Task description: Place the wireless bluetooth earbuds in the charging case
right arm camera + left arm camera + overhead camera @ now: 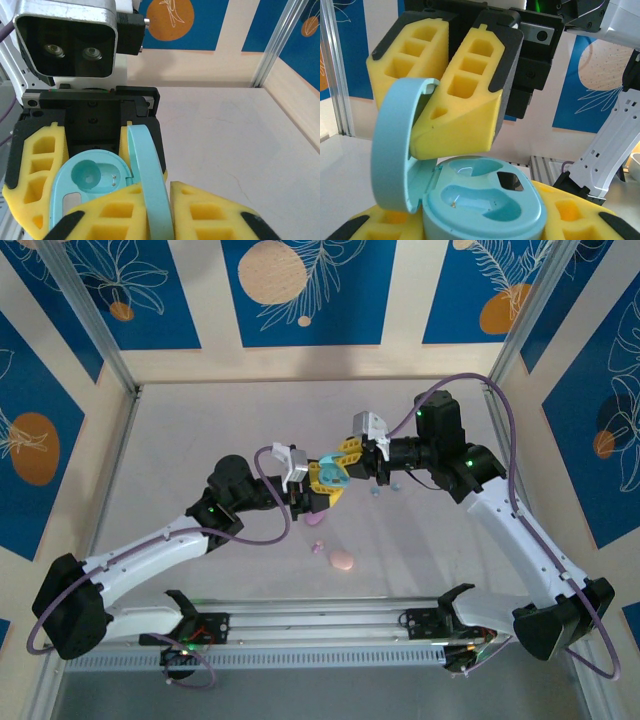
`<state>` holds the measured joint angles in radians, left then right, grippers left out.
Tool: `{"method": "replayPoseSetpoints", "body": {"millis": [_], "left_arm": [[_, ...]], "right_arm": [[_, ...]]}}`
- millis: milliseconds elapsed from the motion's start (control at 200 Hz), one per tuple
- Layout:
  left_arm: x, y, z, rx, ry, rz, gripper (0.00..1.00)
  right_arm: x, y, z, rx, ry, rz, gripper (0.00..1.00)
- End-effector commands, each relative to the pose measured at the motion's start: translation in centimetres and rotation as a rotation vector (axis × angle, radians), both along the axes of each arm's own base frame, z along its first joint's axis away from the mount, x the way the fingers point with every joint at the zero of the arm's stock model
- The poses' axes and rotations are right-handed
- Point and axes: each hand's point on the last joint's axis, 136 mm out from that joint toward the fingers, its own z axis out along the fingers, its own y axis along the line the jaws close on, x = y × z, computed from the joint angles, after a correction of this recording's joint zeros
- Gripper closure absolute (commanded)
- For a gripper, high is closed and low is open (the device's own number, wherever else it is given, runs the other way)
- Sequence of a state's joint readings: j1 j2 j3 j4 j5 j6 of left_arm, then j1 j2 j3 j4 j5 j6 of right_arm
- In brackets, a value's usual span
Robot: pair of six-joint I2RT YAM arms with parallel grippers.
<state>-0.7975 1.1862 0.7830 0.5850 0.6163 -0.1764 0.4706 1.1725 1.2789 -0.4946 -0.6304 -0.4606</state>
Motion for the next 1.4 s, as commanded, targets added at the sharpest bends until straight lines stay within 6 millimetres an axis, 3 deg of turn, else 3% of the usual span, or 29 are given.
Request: {"method": "replayPoseSetpoints", "body": {"millis": [0, 145, 325, 410, 495, 575, 685, 785, 855, 940, 1150, 1251, 1396], "left_arm": [[-0.6, 0.0, 2.0, -0.053, -0.05, -0.009, 0.73], [-0.5, 0.1, 1.8, -0.051, -0.053, 0.007, 0.73], [0.0, 0.4, 1.2, -0.06, -0.054, 0.042, 0.73], [0.2, 0.5, 1.0, -0.067, -0.054, 0.06, 0.73], [0.2, 0.8, 0.9, -0.078, -0.055, 0.075, 0.73], [0.3, 1.0, 0.8, -0.087, -0.054, 0.086, 0.73], [0.2, 1.3, 1.0, -0.101, -0.053, 0.092, 0.73], [0.1, 1.6, 1.2, -0.111, -0.05, 0.097, 0.73], [0.0, 1.7, 1.3, -0.114, -0.048, 0.1, 0.73], [-0.1, 1.8, 1.4, -0.115, -0.048, 0.103, 0.73], [-0.1, 2.0, 1.4, -0.111, -0.043, 0.111, 0.73], [-0.1, 2.0, 1.5, -0.109, -0.04, 0.109, 0.73], [-0.1, 2.0, 1.4, -0.102, -0.04, 0.11, 0.73]], "right_arm": [[-0.6, 0.0, 0.6, 0.01, 0.005, 0.004, 0.69], [-0.8, -0.3, 2.2, 0.045, 0.04, -0.034, 0.57], [0.1, -2.2, 6.2, 0.181, 0.117, -0.224, 0.46], [1.7, -4.7, 7.7, 0.263, 0.164, -0.397, 0.42], [4.2, -8.4, 7.2, 0.323, 0.246, -0.637, 0.37], [7.2, -12.8, 3.9, 0.35, 0.439, -0.881, 0.39], [9.6, -17.0, -4.7, 0.293, 0.791, -1.133, 0.49], [9.9, -16.8, -11.7, 0.161, 1.041, -1.141, 0.55], [10.0, -16.1, -15.6, 0.067, 1.179, -1.121, 0.62], [10.3, -15.8, -19.7, -0.053, 1.282, -1.14, 0.64], [11.8, -13.9, -25.0, -0.211, 1.336, -1.072, 0.64], [12.4, -13.0, -26.6, -0.292, 1.336, -1.049, 0.63], [13.8, -13.6, -28.4, -0.345, 1.331, -1.096, 0.62]]}}
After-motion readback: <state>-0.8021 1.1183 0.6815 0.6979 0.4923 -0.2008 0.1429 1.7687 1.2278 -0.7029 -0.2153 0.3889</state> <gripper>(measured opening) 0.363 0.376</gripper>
